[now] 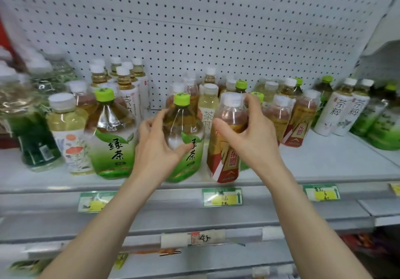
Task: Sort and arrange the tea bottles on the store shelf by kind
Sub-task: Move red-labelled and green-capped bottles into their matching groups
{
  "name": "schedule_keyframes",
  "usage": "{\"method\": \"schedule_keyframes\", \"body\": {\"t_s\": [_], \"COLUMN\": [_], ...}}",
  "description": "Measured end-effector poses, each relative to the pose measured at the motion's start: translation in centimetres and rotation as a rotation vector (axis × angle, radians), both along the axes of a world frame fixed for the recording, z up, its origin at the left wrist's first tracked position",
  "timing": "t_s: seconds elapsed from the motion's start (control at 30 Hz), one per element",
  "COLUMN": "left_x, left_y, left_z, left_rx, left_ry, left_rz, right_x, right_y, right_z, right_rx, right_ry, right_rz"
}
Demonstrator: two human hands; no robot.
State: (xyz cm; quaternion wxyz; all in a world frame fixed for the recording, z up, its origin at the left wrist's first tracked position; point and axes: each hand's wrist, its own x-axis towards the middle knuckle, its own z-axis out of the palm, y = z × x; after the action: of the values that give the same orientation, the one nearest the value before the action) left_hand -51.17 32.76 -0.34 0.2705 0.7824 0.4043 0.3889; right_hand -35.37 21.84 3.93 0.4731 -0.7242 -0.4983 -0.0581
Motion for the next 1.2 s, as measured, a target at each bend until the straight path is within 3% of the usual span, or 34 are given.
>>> {"method": "schedule_keyframes", "body": {"t_s": [0.13, 0.4, 0.63, 0.8, 0.97, 1.2], "left_x": [-2.0, -2.1, -2.1, -1.9, -1.9, -1.9], "left_y": [-0.6, -0.2, 0.1, 0.1, -0.1, 0.2], "left_z": [-0.2, -0.4, -0.4, 0.0, 0.2, 0.9], "left_rx": [0.034, 0.104, 0.123, 0.106, 0.089, -0.001], "left_ry": [0.018, 0.017, 0.067, 0.068, 0.065, -0.055], "left_rz": [0.032, 0.061, 0.059, 0.054, 0.039, -0.007], "right_x": [-1.4, -0.2, 0.6, 2.1, 4.0, 4.8], "right_y": [2.9, 9.5, 11.4, 12.8, 15.1, 17.1], "right_z": [-0.6, -0.9, 1.0, 2.8, 4.4, 3.9], "right_rx": [-0.069, -0.113, -0.241, -0.02, -0.561, -0.53], "right_ry": [-0.123, 0.062, 0.097, 0.006, 0.04, 0.01], "right_rz": [-0.002, 0.076, 0.122, -0.05, -0.158, -0.244]}}
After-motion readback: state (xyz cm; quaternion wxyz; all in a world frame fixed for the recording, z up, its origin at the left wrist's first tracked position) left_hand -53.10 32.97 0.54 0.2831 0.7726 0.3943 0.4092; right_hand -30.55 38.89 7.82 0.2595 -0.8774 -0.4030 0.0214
